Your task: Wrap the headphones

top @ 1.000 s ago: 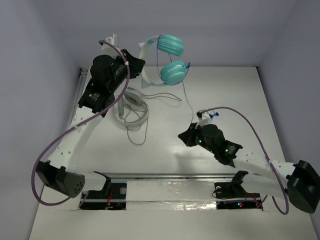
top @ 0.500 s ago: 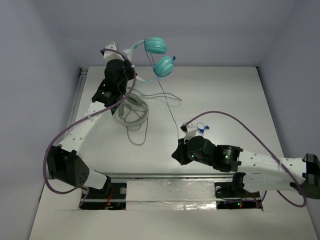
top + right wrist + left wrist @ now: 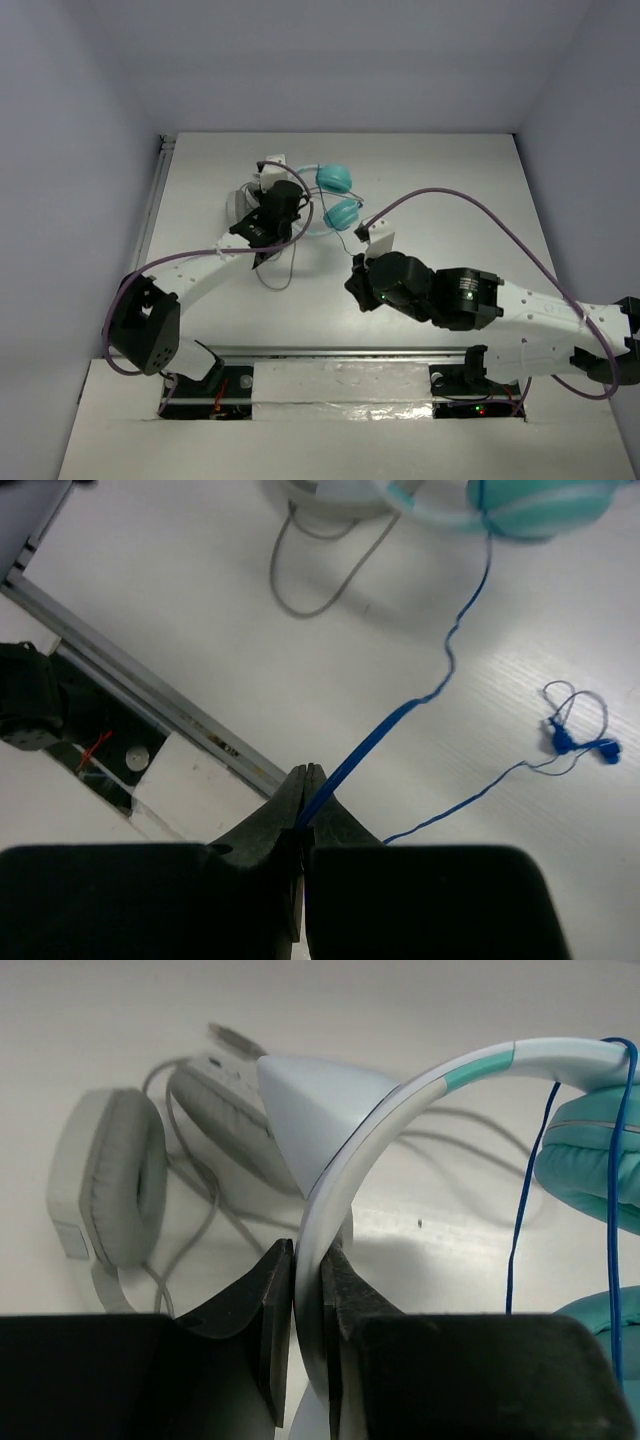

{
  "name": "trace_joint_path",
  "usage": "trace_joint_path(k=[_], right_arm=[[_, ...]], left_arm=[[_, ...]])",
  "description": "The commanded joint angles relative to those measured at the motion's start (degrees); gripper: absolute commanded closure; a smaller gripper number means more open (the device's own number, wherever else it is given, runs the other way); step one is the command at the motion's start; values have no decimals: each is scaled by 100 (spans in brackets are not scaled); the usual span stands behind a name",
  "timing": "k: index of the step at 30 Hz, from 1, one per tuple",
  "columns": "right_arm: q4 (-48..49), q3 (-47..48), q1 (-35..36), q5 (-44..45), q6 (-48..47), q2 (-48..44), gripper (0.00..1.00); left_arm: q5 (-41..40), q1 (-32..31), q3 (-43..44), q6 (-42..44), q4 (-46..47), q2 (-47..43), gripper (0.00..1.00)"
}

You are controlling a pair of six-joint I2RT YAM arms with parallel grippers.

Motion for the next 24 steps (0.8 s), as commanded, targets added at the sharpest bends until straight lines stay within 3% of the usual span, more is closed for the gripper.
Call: trace_joint_path(k=[1, 10, 20, 24], right_arm=[[-500, 559, 48, 842, -566, -68, 100], [-228, 832, -690, 1046, -1446, -103, 100], [755, 447, -1587, 940, -2360, 142, 100], [1011, 323, -1859, 1379, -2466, 432, 100]], left_arm=[[-417, -274, -166, -103, 404, -307, 100], [-505, -1179, -289, -120, -887, -122, 100], [1085, -1549, -308, 231, -1766, -605, 100], [1700, -1549, -26, 670, -2397, -659, 100]])
